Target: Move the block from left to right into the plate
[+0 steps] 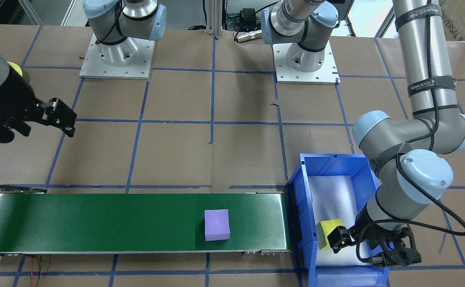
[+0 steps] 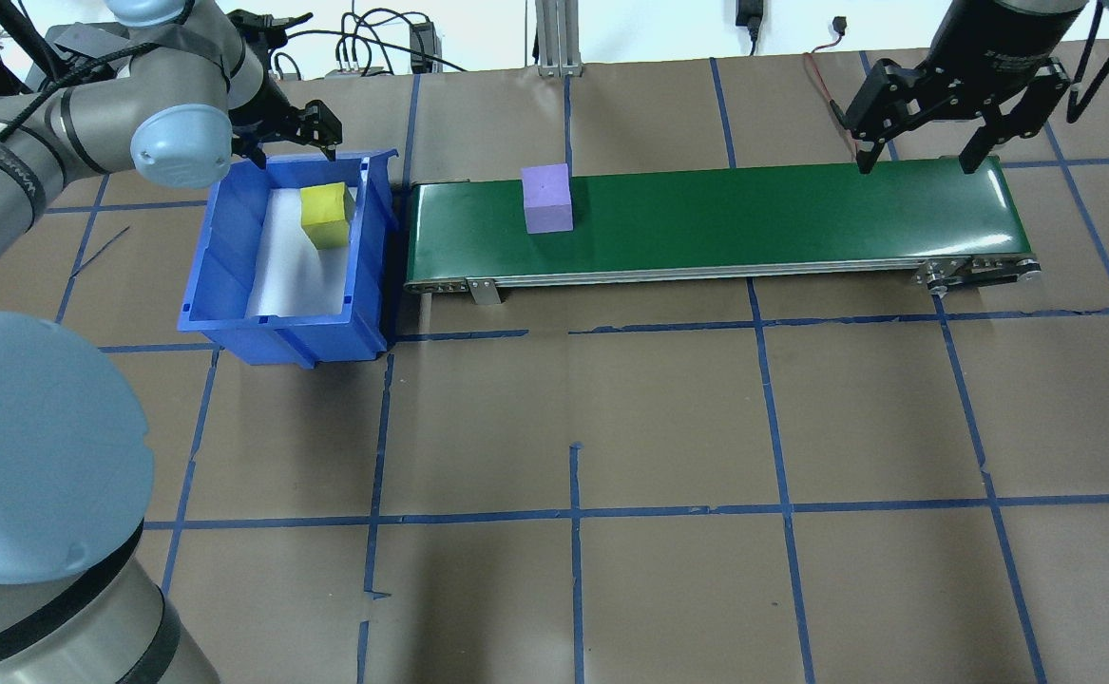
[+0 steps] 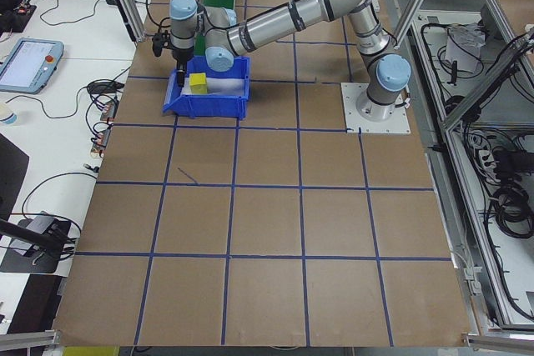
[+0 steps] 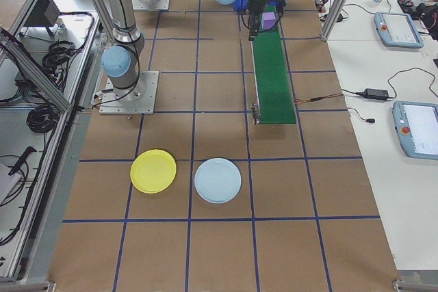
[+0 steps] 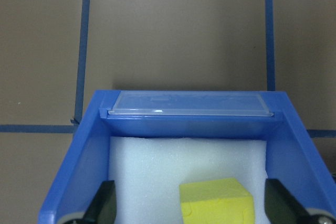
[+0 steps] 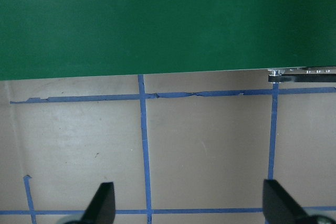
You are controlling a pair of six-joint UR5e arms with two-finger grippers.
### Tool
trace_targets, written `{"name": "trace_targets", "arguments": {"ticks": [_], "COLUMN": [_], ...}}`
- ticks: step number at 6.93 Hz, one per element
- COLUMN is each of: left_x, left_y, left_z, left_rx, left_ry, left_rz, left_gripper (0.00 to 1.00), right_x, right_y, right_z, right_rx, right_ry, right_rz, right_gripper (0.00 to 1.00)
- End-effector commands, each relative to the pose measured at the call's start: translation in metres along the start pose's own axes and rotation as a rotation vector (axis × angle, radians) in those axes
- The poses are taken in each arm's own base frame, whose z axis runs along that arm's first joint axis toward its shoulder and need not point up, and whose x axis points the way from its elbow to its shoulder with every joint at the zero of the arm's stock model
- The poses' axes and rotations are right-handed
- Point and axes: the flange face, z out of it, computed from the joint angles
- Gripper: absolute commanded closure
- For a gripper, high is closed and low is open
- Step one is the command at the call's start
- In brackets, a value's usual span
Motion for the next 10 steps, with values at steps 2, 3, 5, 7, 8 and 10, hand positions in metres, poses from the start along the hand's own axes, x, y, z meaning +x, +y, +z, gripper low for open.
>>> {"name": "trace_targets", "arguments": {"ticks": [2,3,5,7,8,10], "left_x": [0.004,0.004,0.004,0.004,0.004,0.004], "left_y": [0.011,0.012,0.014,0.019,0.020,0.020], "left_z": [0.020,0.022,0.029,0.035,0.034,0.035], "left_rx": [-0.041,-0.045,-0.057,-0.071,-0.071,-0.074], "left_ry": [0.037,0.038,0.039,0.041,0.040,0.040], "left_rz": [-0.078,-0.078,-0.079,-0.075,-0.071,-0.069], "left_gripper": [0.00,0.00,0.01,0.30,0.49,0.80], "right_x": [0.091,0.119,0.170,0.182,0.184,0.186], "right_y": [-0.045,-0.048,-0.042,-0.054,-0.063,-0.073], "right_z": [0.037,0.045,0.063,0.089,0.104,0.115], "right_rx": [0.087,0.095,0.094,0.114,0.124,0.180], "right_ry": [-0.100,-0.121,-0.128,-0.176,-0.212,-0.215], "right_rz": [0.002,-0.025,0.014,0.025,-0.007,-0.089], "right_gripper": [0.00,0.00,0.00,0.00,0.00,0.00]}}
